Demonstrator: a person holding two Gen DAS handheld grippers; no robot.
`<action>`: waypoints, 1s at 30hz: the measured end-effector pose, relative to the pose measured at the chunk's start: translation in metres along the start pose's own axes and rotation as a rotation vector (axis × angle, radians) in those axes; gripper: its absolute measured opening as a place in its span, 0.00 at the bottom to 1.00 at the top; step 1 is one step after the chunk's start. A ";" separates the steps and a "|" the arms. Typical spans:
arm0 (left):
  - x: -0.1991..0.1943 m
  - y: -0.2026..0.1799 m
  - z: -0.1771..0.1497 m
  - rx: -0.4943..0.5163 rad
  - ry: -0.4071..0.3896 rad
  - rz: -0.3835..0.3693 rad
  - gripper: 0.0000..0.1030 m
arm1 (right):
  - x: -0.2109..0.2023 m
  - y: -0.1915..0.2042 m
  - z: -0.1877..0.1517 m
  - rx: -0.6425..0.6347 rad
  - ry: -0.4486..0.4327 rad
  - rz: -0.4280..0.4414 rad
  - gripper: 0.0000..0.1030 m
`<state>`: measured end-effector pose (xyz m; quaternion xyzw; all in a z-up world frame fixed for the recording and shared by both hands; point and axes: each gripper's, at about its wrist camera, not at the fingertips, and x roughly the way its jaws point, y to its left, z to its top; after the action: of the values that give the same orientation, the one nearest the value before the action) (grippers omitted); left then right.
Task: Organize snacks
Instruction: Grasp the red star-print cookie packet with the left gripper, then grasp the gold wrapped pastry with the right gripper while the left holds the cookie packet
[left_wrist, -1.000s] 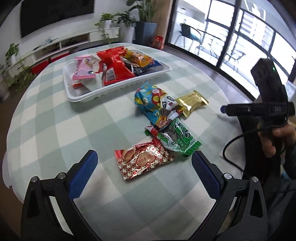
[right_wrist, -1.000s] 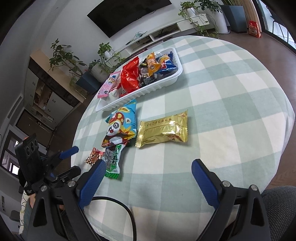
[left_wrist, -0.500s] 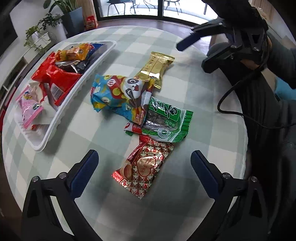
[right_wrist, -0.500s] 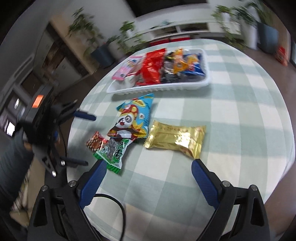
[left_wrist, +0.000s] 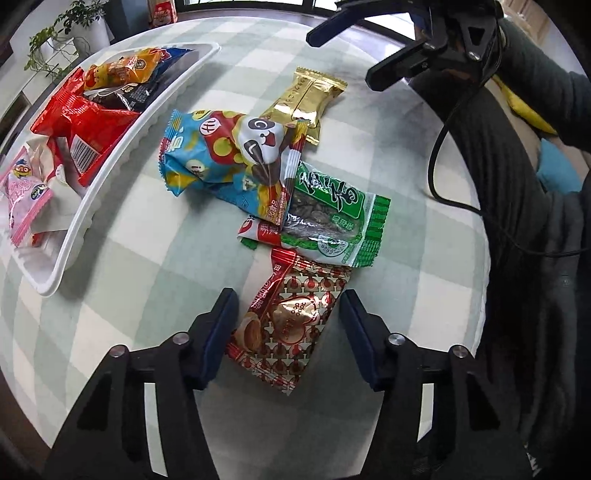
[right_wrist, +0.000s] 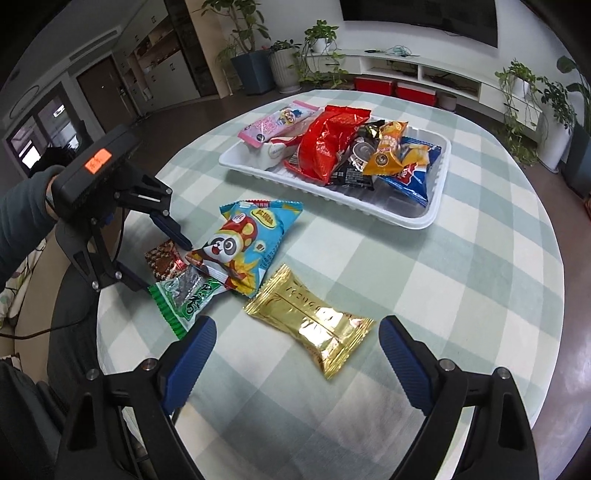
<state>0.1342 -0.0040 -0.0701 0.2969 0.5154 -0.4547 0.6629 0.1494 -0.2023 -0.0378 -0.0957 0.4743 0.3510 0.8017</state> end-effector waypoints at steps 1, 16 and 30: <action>0.000 -0.002 0.001 0.009 0.011 0.019 0.50 | 0.001 0.000 0.001 -0.008 0.002 -0.003 0.89; -0.006 -0.029 -0.017 -0.075 -0.014 0.105 0.30 | 0.007 0.004 0.009 -0.165 0.039 0.011 0.89; -0.040 -0.022 -0.056 -0.317 -0.221 0.072 0.30 | 0.049 0.014 0.023 -0.383 0.221 0.005 0.82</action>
<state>0.0888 0.0472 -0.0469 0.1553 0.4938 -0.3735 0.7698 0.1713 -0.1577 -0.0632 -0.2831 0.4843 0.4240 0.7110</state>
